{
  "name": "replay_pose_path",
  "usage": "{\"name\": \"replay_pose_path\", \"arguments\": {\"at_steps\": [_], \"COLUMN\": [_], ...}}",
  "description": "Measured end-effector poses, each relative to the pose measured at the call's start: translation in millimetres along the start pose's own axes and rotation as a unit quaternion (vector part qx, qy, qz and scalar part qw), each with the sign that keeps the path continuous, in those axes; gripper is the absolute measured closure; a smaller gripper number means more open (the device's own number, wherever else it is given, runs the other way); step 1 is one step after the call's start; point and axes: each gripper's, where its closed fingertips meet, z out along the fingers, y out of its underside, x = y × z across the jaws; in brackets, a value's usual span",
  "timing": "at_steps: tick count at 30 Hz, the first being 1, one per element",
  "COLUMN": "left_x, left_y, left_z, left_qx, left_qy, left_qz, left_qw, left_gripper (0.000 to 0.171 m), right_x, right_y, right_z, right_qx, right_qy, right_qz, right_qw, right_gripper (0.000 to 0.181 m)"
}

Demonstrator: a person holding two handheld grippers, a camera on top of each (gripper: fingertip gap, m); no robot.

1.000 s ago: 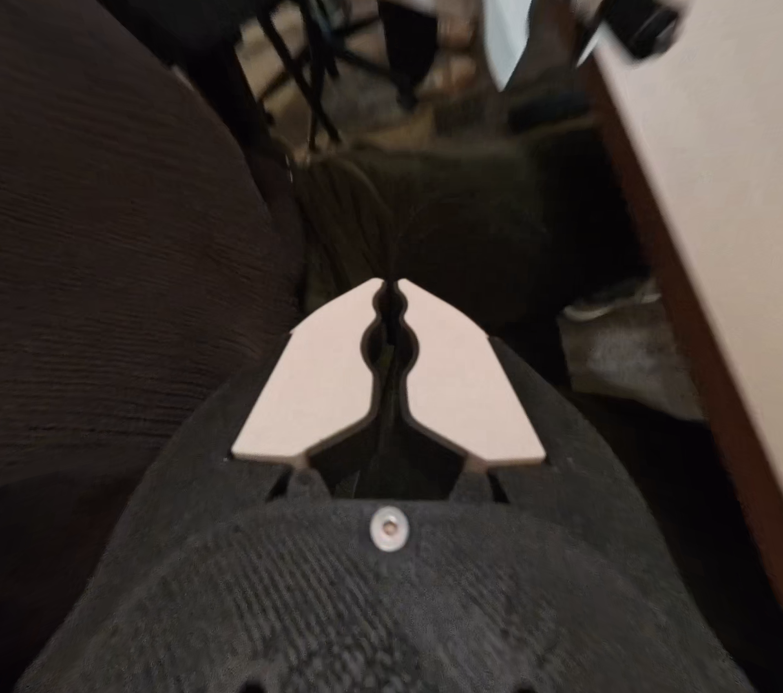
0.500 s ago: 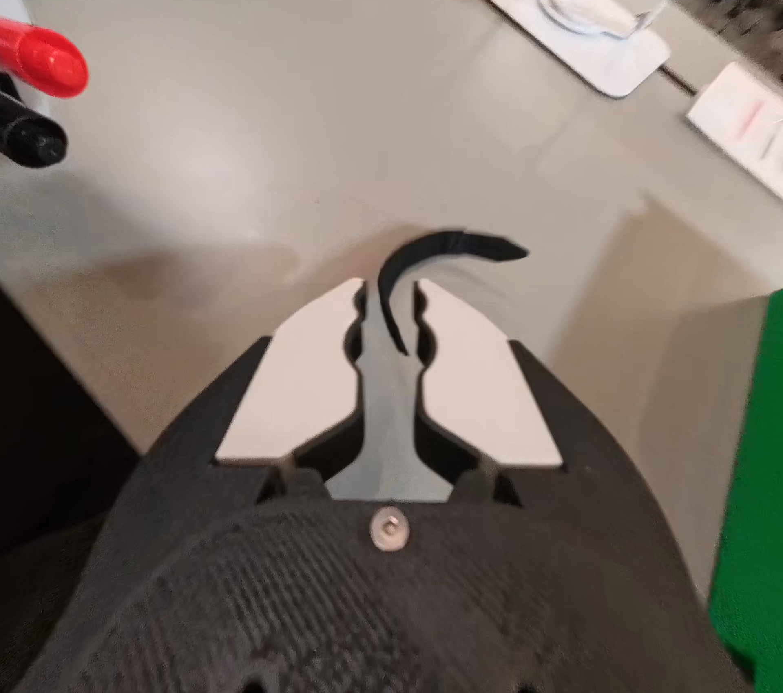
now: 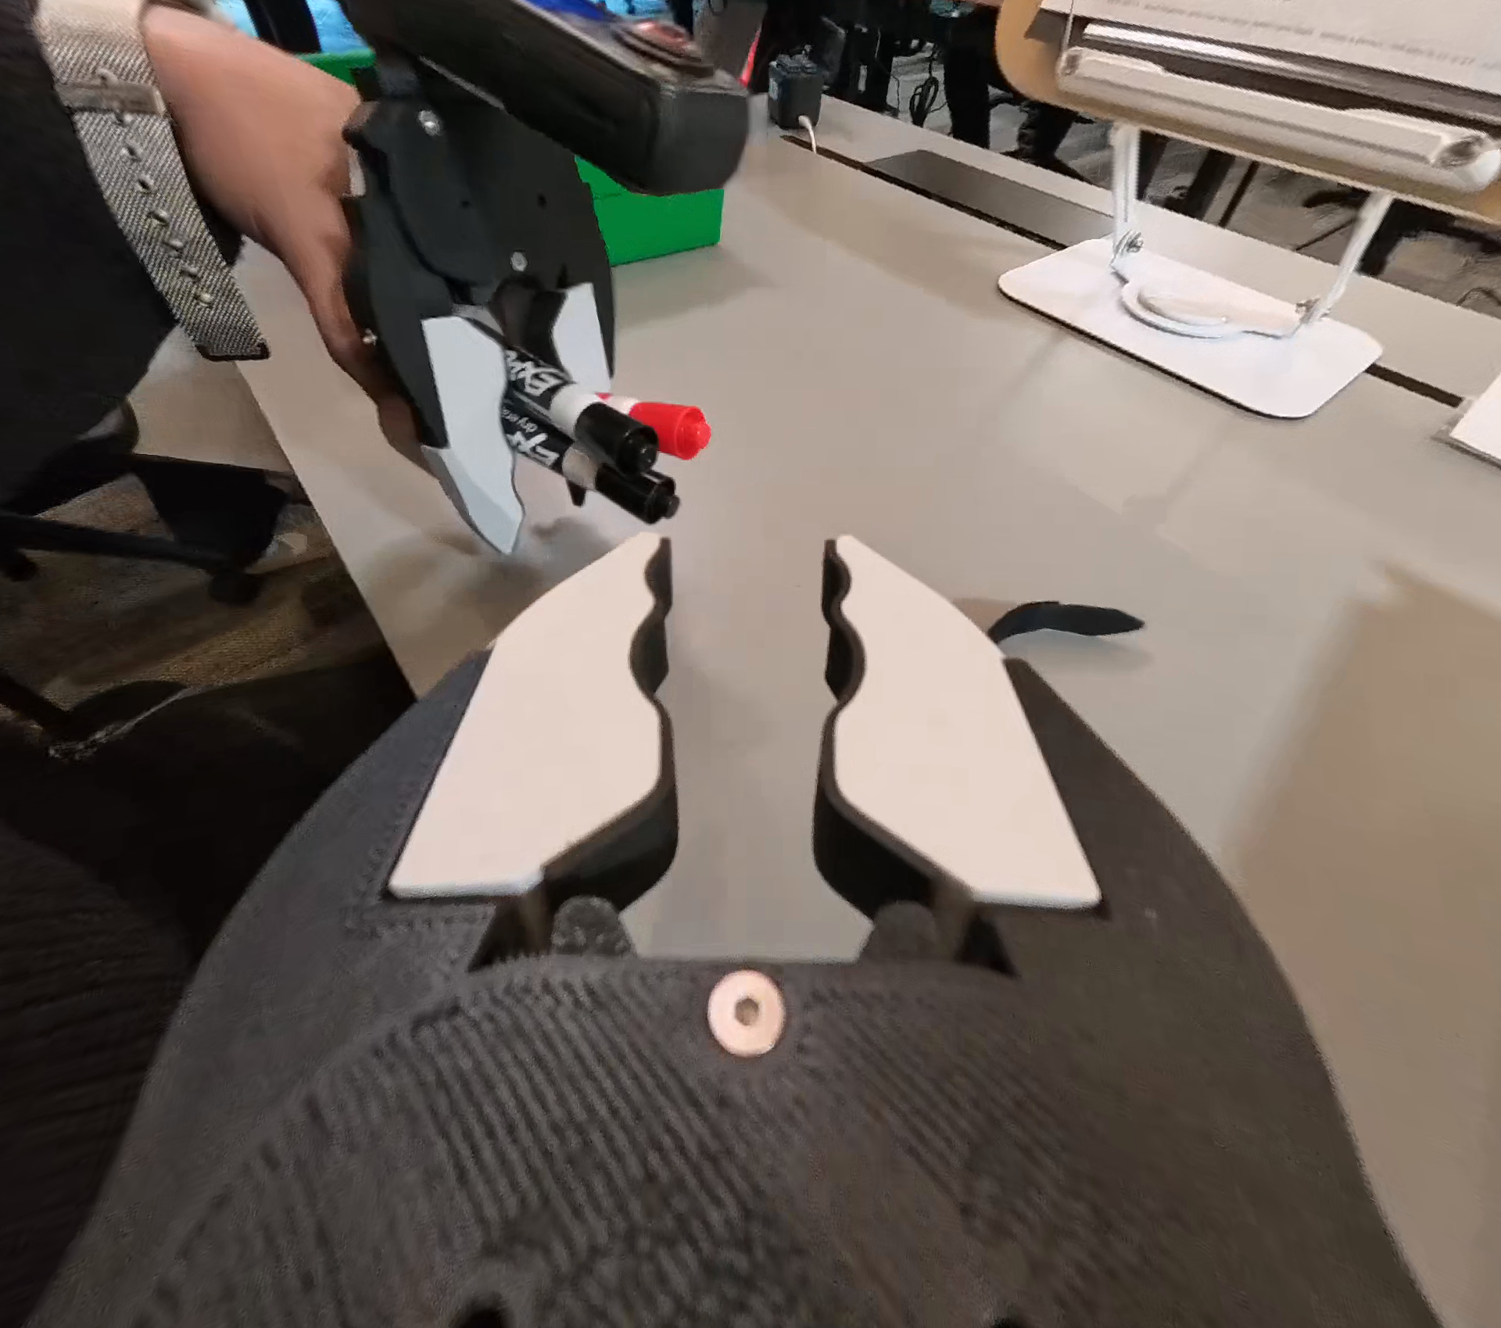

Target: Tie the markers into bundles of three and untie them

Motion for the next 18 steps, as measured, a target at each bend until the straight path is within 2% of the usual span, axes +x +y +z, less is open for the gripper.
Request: {"name": "replay_pose_path", "arguments": {"at_steps": [2, 4, 7, 9, 11, 15, 18], "left_x": [9, 17, 21, 25, 27, 27, 22], "left_y": [-6, -6, 1, 1, -3, -7, -10], "left_z": [-2, 0, 6, 7, 7, 8, 10], "left_qx": [0.019, 0.022, 0.006, 0.008, 0.018, 0.007, -0.006], "left_qy": [0.002, 0.007, -0.002, -0.003, 0.0, -0.003, -0.007], "left_qz": [0.016, 0.035, 0.052, 0.07, 0.08, 0.093, 0.098], "left_qw": [1.0, 0.999, 0.999, 0.997, 0.997, 0.996, 0.995], "left_gripper": [0.128, 0.127, 0.126, 0.126, 0.126, 0.126, 0.125], "right_x": [12, 19, 23, 27, 26, 19, 13], "right_y": [0, 0, -14, -20, -22, -11, -9], "right_z": [-5, -11, -24, -33, -35, -27, -27], "right_qx": [0.019, 0.035, 0.094, 0.129, 0.134, 0.088, 0.08], "right_qy": [-0.005, -0.03, -0.094, -0.11, -0.109, -0.081, -0.086], "right_qz": [0.054, 0.147, 0.289, 0.342, 0.339, 0.27, 0.263], "right_qw": [0.998, 0.988, 0.948, 0.924, 0.925, 0.955, 0.958], "right_gripper": [0.151, 0.153, 0.151, 0.153, 0.155, 0.157, 0.158]}}
